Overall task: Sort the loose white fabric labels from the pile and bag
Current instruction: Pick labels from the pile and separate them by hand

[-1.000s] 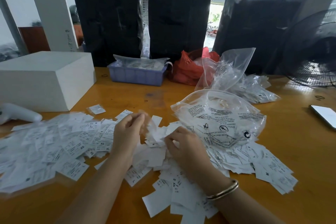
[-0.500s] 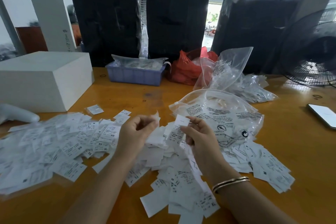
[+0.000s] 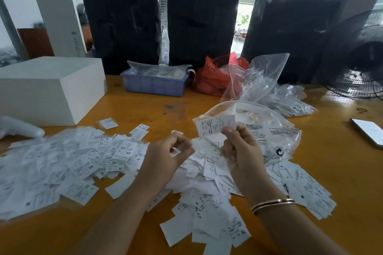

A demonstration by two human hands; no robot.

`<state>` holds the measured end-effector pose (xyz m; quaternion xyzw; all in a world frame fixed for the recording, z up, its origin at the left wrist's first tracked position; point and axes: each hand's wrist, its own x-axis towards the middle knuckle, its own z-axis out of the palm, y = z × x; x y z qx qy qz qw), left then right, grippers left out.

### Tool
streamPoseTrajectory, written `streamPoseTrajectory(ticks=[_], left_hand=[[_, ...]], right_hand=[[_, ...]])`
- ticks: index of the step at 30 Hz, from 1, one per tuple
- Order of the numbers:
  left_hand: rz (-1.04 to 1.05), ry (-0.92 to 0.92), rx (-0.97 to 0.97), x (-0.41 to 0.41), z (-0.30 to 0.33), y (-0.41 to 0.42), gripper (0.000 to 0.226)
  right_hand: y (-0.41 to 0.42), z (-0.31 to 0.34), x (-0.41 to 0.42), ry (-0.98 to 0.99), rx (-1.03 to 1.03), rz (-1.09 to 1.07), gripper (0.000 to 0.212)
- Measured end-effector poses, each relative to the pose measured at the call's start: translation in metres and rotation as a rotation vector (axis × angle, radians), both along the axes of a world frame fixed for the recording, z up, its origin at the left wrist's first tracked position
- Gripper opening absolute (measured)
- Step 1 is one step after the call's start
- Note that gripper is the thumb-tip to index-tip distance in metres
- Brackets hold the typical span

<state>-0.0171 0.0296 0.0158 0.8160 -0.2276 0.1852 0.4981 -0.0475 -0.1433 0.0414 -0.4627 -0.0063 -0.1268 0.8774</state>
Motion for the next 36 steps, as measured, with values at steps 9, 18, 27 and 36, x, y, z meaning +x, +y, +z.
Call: streamPoseTrajectory(ticks=[9, 18, 27, 36], left_hand=[[-0.025, 0.044, -0.087, 0.0007, 0.0007, -0.0006, 0.017], [-0.068, 0.105, -0.129, 0.0011, -0.0001, -0.0013, 0.017], [-0.044, 0.104, -0.16, 0.0022, -0.0009, -0.0007, 0.015], [-0.112, 0.179, -0.213, 0.0027, 0.0006, 0.0002, 0.014]], right_hand=[[0.0026, -0.0011, -0.0009, -0.029, -0.107, -0.013, 0.025], [0.0005, -0.0034, 0.0002, -0.055, -0.149, 0.001, 0.021], [-0.0028, -0.0057, 0.0013, -0.054, -0.212, -0.026, 0.014], [-0.004, -0.0074, 0.0, -0.095, -0.506, -0.021, 0.02]])
